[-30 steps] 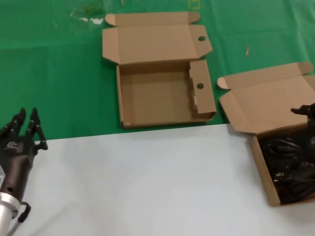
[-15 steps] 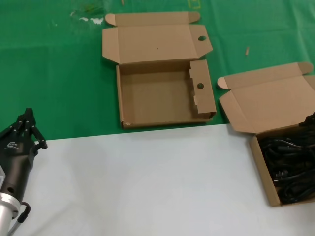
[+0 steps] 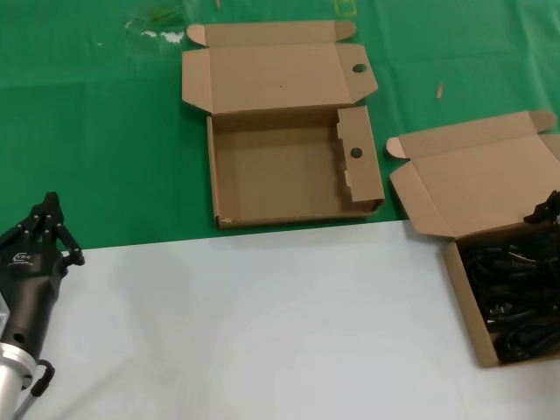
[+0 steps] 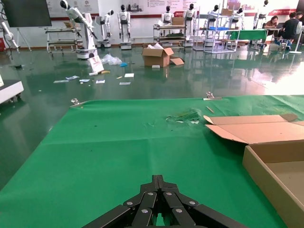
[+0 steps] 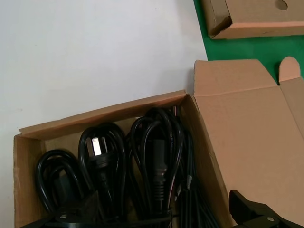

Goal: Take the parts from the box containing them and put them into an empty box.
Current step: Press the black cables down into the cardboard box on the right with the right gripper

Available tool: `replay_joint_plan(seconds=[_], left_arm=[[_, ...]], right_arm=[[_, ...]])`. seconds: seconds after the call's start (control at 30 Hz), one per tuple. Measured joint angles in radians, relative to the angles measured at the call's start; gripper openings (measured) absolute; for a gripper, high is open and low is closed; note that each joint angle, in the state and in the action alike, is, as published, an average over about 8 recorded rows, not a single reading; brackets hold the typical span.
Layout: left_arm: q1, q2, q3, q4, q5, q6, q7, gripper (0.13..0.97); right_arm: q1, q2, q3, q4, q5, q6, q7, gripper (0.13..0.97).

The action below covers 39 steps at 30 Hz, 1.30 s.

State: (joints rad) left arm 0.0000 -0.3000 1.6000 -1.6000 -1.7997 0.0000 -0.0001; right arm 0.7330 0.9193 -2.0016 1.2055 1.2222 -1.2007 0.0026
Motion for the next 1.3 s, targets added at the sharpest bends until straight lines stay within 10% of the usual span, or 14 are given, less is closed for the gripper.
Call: replay_joint_plan(seconds=[0.63, 1.3], left_arm=[[0.0, 0.0, 0.0, 0.0, 0.0, 0.0, 0.0, 0.14], [0.0, 0.0, 0.0, 0.0, 0.0, 0.0, 0.0, 0.14]], right_arm=[[0.004, -0.004, -0.03, -0.004, -0.012, -0.012, 0.033, 0.83], [0.054, -0.005, -0.038, 0.0, -0.024, -0.043, 0.086, 0.404]])
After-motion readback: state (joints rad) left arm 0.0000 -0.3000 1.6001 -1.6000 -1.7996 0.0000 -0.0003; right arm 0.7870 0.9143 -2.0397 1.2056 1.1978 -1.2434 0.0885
